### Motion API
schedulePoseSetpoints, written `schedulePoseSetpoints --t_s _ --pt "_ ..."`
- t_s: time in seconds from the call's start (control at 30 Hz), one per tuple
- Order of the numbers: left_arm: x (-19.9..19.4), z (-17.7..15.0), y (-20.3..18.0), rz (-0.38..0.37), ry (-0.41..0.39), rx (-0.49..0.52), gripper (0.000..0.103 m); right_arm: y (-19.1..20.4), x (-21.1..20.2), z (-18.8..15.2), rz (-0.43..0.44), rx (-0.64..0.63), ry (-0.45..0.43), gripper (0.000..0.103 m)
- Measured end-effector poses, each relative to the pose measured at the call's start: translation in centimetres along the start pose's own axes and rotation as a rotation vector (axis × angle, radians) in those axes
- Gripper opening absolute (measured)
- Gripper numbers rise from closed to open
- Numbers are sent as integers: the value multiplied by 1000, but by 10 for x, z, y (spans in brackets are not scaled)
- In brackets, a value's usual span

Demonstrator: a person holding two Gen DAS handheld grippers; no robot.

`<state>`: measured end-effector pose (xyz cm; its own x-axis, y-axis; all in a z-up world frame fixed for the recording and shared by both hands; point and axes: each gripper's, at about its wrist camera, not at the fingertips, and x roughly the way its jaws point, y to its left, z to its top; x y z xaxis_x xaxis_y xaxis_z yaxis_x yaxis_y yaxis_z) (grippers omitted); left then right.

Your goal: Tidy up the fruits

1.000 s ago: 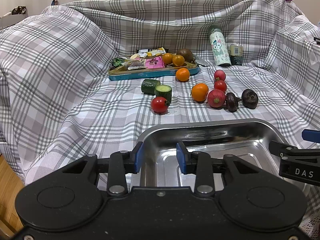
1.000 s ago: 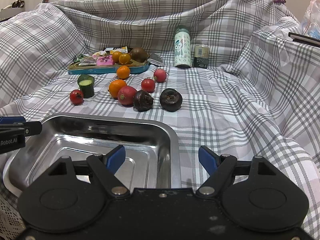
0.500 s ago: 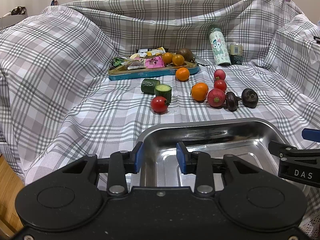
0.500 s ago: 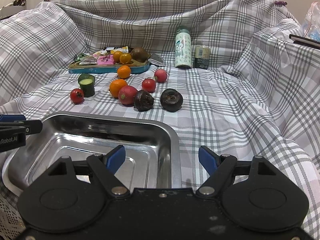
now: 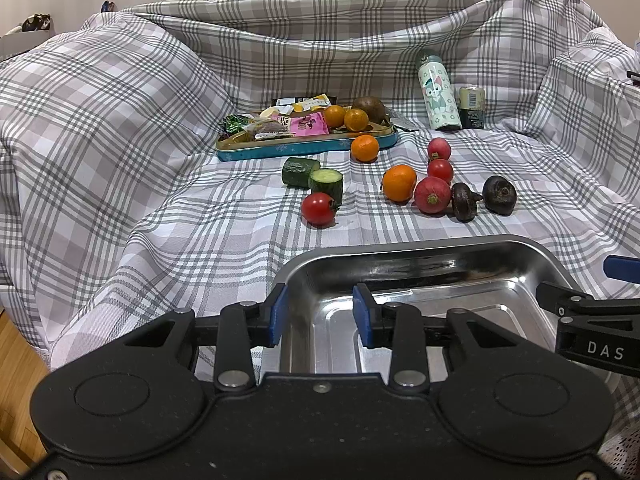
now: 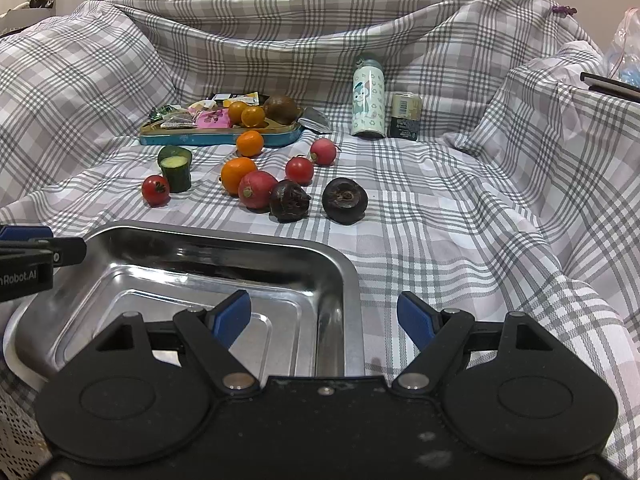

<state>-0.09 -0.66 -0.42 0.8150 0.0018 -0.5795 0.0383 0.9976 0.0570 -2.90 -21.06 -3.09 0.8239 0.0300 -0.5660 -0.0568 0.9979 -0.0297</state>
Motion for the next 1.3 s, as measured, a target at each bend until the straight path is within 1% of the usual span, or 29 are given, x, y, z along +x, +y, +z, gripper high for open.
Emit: schedulePoseSetpoints --t_s 0.47,0.83,0.9,1.0,1.13,1.23,1.3 --pt "0 -2 0 -11 12 8 44 1 0 -1 -1 -5 -2 82" --pt "-7 3 3 -59 12 -6 44 1 -3 -1 6 -12 -10 82" --pt "-7 4 3 -71 16 -9 44 1 -5 -1 -3 -7 -24 82" --pt "-7 4 3 -98 32 -16 44 1 -9 -2 -42 -14 -72 82" --pt "-10 7 0 -102 31 -9 44 -1 -13 -2 -78 -17 -109 82" --pt "-10 13 0 -111 40 -20 44 -4 -15 0 -71 -10 -108 82" --pt "-7 18 0 -95 54 -23 44 -6 -16 4 -50 0 -94 82"
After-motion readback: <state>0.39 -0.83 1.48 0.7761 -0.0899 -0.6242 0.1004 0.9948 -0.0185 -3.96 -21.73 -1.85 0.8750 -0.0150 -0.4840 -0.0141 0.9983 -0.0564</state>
